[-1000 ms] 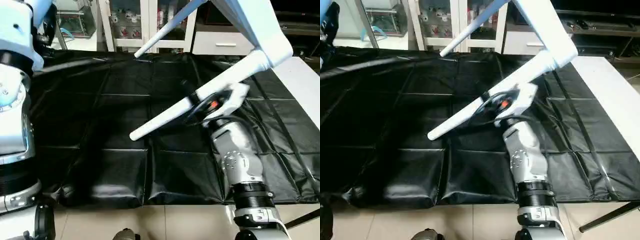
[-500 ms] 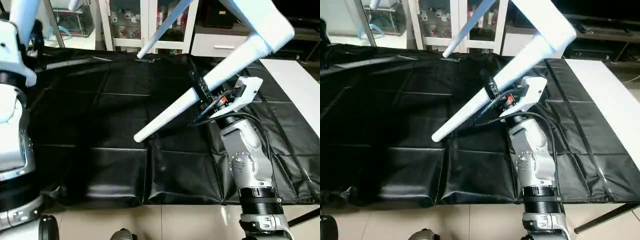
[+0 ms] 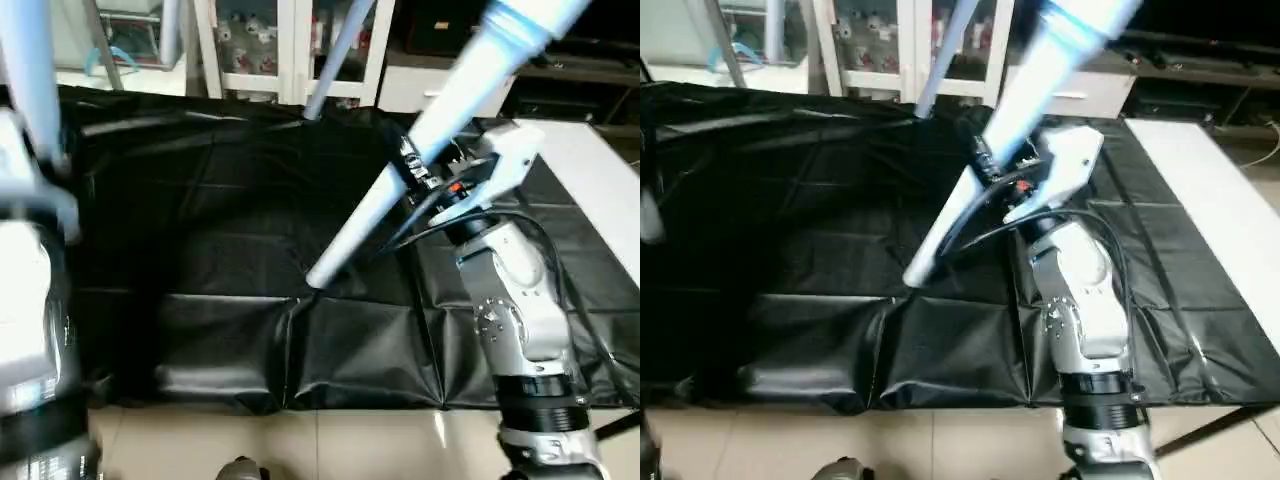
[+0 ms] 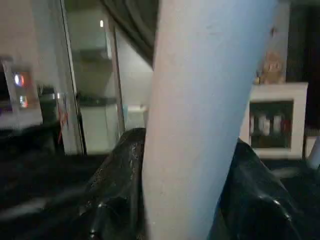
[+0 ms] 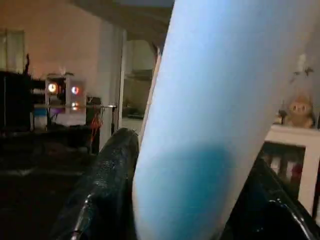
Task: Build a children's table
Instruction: Flip table
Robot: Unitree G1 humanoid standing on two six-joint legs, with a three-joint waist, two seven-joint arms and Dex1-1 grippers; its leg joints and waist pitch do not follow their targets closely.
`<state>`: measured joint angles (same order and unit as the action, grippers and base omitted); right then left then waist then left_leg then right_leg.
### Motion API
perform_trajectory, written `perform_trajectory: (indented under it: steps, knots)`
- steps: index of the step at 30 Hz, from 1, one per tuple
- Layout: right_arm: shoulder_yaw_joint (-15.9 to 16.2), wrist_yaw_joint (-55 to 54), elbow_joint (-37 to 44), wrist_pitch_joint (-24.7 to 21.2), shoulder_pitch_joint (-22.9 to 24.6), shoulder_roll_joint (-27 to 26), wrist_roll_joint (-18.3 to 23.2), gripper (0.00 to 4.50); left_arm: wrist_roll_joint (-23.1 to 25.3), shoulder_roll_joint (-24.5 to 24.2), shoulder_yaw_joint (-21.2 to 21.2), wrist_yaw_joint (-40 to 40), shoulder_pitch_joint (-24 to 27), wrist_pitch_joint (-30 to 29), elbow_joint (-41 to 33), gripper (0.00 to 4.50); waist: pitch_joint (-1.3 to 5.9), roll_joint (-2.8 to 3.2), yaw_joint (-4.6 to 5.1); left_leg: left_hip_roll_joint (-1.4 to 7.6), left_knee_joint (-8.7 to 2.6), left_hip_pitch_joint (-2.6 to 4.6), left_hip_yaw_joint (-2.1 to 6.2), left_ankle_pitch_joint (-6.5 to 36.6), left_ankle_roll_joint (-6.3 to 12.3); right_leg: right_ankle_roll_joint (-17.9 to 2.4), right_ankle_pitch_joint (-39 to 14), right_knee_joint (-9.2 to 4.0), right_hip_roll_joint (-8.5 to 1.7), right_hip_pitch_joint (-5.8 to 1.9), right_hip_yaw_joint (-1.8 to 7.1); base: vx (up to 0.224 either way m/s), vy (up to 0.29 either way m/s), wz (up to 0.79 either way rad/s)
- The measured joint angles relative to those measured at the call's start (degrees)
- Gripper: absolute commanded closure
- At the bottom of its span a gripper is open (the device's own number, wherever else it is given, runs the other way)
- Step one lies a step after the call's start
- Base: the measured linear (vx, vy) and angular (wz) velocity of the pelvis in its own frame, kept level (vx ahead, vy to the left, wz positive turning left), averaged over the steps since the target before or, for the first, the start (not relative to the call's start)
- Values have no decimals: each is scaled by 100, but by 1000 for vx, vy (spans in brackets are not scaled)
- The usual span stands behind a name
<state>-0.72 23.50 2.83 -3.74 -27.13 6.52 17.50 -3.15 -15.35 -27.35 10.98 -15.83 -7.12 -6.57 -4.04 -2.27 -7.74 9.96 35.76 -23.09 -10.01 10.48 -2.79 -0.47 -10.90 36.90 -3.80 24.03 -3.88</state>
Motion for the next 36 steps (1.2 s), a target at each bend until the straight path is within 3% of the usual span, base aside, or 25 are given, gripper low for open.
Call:
perform_trajectory:
  steps: [7, 12, 17, 23, 24, 25, 27, 36]
  knots:
    - [438, -213, 579, -71, 250, 262, -536, 250, -180, 232, -53, -8, 704, 444, 289, 287, 20, -180, -38, 8, -4, 15, 11, 0, -3, 7, 5, -22, 14, -27, -4, 0, 0, 0]
    - [558, -643, 1006, -370, 517, 233, -719, 250, -191, 216, -32, 21, 923, 644, 259, 289, 24, -186, 8, 4, -26, 82, 3, 3, 0, 55, 33, -103, 21, -106, 13, 0, 0, 0]
    - [585, -1124, 1620, -724, 988, 47, -1000, 250, -244, 146, 81, 224, 1098, 886, 265, 289, 65, -247, 74, 1, -56, 114, 1, 2, -2, 63, 29, -123, 23, -133, 18, 0, 0, 0]
    - [630, -1365, 1799, -917, 1156, 37, -1034, 250, -276, 0, 206, 271, 1114, 923, 324, 289, 88, -272, 145, 1, -58, 126, 4, 1, -3, 64, 31, -123, 27, -140, 21, 0, 0, 0]
    - [632, -1343, 1798, -924, 1156, 37, -1027, 250, -276, -21, 206, 271, 1114, 931, 341, 233, 88, -272, 154, 0, -58, 129, 4, 1, -3, 65, 31, -124, 28, -143, 23, 0, 0, 0]
    - [633, -1321, 1802, -930, 1156, 37, -1024, 215, -274, -54, 210, 273, 1117, 955, 353, 219, 89, -273, 160, 0, -58, 129, 4, 1, -3, 64, 31, -124, 28, -142, 23, 0, 0, 0]
    - [640, -1289, 1821, -935, 1188, 59, -1067, 177, -273, -196, 204, 321, 1120, 1076, 290, 217, 92, -278, 163, 0, -58, 138, 5, 2, -4, 64, 31, -123, 29, -148, 23, 0, 0, 0]
    - [696, -1232, 1834, -966, 1653, 118, -1043, 100, -857, -119, 186, 583, 1529, 1034, -393, 136, 93, -279, 261, 0, -64, 185, 6, 3, -5, 65, 31, -129, 31, -178, 24, 0, 0, 0]
